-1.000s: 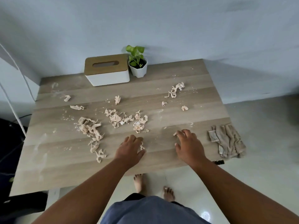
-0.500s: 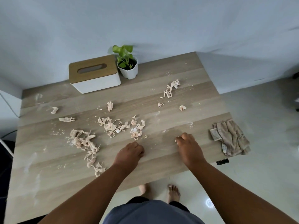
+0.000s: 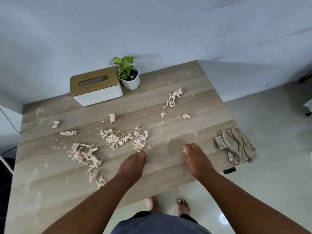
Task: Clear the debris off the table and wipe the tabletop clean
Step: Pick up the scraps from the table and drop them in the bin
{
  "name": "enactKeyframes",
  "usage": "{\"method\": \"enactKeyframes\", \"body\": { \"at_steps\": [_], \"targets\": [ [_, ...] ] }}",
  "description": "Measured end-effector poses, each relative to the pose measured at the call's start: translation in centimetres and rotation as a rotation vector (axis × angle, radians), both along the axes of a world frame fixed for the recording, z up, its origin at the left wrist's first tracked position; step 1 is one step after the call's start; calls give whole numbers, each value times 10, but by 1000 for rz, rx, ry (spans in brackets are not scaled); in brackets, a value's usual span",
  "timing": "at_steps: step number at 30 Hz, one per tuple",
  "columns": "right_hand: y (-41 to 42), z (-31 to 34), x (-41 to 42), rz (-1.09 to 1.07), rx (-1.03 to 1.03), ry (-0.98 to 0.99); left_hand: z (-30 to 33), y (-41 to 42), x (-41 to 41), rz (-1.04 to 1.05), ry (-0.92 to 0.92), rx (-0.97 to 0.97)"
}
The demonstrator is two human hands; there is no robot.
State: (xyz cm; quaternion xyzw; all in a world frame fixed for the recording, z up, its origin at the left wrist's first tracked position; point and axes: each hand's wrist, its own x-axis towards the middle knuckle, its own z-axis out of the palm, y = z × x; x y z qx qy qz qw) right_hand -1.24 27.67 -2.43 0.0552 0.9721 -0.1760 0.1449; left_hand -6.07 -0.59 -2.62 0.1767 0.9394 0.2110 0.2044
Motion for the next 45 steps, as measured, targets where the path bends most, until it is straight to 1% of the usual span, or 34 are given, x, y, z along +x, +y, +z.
{"method": "enactKeyframes", "body": {
  "at_steps": [3, 6, 11, 17, 21, 27, 30, 32, 36, 45],
  "targets": [
    [6, 3, 0, -15, -6, -4, 4, 3, -6, -6, 34, 61],
    [11, 7, -3, -4, -18, -10, 7, 7, -14, -27, 82, 65],
    [12, 17, -9, -17, -58, 79, 19, 15, -33, -55, 120, 60],
    [7, 37, -14, -7, 10, 146, 37, 17, -55, -26, 129, 102],
    [4, 48, -19, -32, 3, 139, 47, 14, -65, -50, 191, 159],
    [-7, 53, -27, -127, 9, 134, 52, 11, -82, -107, 101, 211],
    [-9, 54, -30, -171, -10, 45, 53, 15, -90, -138, 74, 220],
    [-9, 55, -34, -223, -32, 41, 55, 20, -95, -147, 54, 234],
    [-7, 54, -41, -373, -110, 90, 49, 35, -106, -88, 22, 195],
    [12, 39, -72, -406, -155, 46, 37, 55, -126, 10, -1, 179]
  ]
}}
